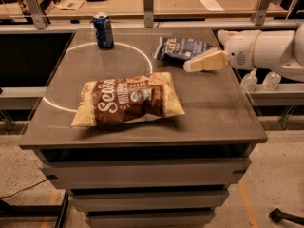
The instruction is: Move pepsi can near brown chip bag
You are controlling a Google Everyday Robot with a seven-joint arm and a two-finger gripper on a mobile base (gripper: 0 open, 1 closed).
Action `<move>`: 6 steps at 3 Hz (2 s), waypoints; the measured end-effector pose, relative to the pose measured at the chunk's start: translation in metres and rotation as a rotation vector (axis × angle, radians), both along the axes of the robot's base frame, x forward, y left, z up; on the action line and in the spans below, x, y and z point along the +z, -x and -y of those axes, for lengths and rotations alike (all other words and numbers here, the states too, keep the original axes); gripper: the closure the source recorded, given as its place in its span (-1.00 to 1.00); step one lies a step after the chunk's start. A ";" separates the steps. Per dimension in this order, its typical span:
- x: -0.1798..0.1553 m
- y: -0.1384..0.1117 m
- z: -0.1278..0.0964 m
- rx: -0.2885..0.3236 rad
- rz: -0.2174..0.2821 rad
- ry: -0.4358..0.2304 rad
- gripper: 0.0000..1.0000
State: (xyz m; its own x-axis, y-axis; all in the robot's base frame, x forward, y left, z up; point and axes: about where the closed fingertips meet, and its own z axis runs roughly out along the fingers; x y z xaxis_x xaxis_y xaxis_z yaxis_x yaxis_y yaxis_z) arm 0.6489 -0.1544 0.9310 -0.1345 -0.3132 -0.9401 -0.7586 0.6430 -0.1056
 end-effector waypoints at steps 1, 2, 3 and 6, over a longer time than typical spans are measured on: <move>0.003 -0.022 -0.019 -0.047 -0.027 0.027 -1.00; 0.005 -0.045 -0.038 -0.107 -0.044 0.038 -1.00; 0.008 -0.071 -0.055 -0.144 -0.019 -0.006 -1.00; -0.007 -0.138 -0.167 -0.028 0.040 -0.047 -1.00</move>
Offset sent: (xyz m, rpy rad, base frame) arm 0.0763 0.0535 0.0079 -0.0476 0.0601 -0.2012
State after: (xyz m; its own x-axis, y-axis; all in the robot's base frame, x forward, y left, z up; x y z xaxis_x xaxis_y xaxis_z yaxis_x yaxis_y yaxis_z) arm 0.7867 0.0123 0.9244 -0.1048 -0.2650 -0.9585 -0.7361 0.6688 -0.1044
